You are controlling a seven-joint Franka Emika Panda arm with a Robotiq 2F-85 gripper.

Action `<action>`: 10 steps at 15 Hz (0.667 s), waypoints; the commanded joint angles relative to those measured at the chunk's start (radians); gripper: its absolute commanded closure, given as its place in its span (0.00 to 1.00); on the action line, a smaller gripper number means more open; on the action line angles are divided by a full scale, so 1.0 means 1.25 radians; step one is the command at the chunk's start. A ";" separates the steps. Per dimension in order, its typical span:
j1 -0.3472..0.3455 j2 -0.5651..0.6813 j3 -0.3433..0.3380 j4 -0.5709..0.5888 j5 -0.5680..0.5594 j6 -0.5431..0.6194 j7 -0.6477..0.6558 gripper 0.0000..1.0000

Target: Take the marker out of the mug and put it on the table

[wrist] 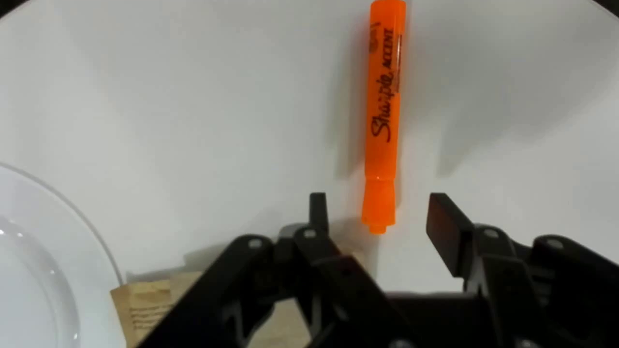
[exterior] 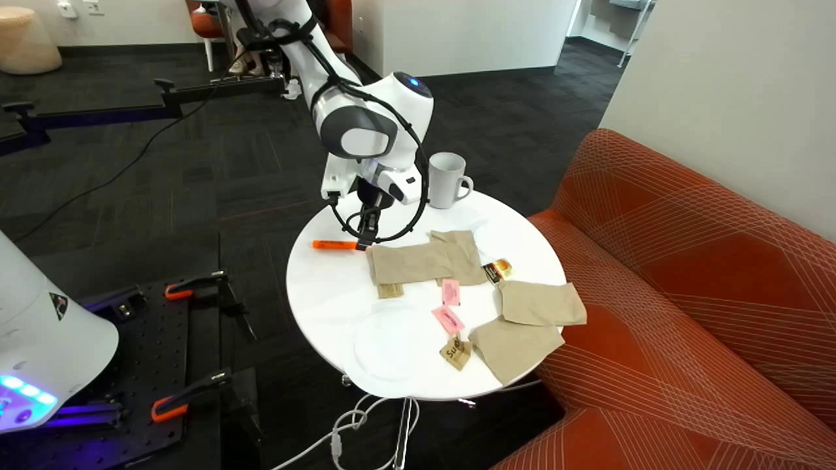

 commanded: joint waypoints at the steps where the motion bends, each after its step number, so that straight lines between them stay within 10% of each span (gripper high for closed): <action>1: 0.016 -0.019 -0.014 -0.006 -0.002 0.027 0.029 0.11; 10: 0.012 -0.187 -0.002 -0.035 -0.013 -0.013 0.003 0.00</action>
